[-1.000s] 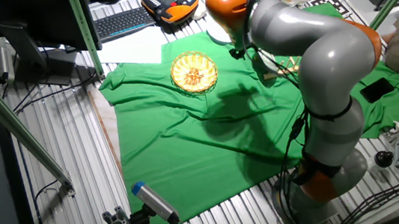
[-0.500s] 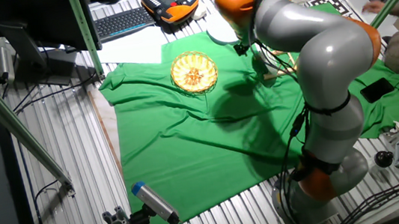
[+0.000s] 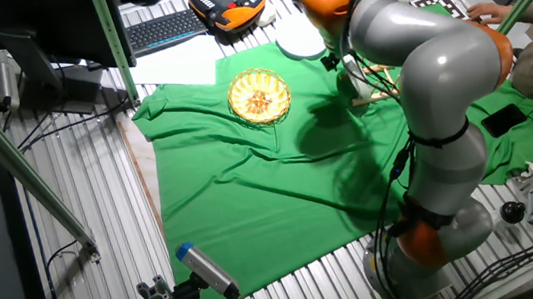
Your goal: Take the dish off the dish rack
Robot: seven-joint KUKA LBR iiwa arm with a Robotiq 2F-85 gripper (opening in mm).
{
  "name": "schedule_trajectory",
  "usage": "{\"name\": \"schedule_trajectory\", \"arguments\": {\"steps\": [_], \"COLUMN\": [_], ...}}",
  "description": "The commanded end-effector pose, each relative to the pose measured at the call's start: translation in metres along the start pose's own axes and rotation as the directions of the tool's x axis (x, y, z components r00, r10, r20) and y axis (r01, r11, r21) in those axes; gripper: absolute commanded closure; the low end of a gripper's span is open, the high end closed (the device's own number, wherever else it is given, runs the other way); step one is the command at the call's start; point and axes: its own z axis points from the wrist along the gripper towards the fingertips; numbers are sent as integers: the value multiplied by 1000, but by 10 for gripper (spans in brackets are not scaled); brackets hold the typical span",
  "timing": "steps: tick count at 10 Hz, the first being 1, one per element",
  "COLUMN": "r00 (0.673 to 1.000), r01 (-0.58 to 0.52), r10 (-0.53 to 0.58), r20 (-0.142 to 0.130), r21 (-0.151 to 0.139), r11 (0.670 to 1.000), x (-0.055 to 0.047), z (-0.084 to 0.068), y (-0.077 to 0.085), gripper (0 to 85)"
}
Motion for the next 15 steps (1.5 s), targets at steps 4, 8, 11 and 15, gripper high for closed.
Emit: {"name": "schedule_trajectory", "arguments": {"steps": [4,8,11,15], "r00": [999,996,993,988], "r01": [25,84,116,145], "r10": [-26,-84,-117,-148], "r20": [37,27,-17,-32], "r21": [7,8,-46,-87], "r11": [1000,996,992,986], "x": [-3,-4,-3,-2], "z": [19,22,23,25], "y": [-11,-41,-50,-49], "gripper": [170,170,680,850]}}
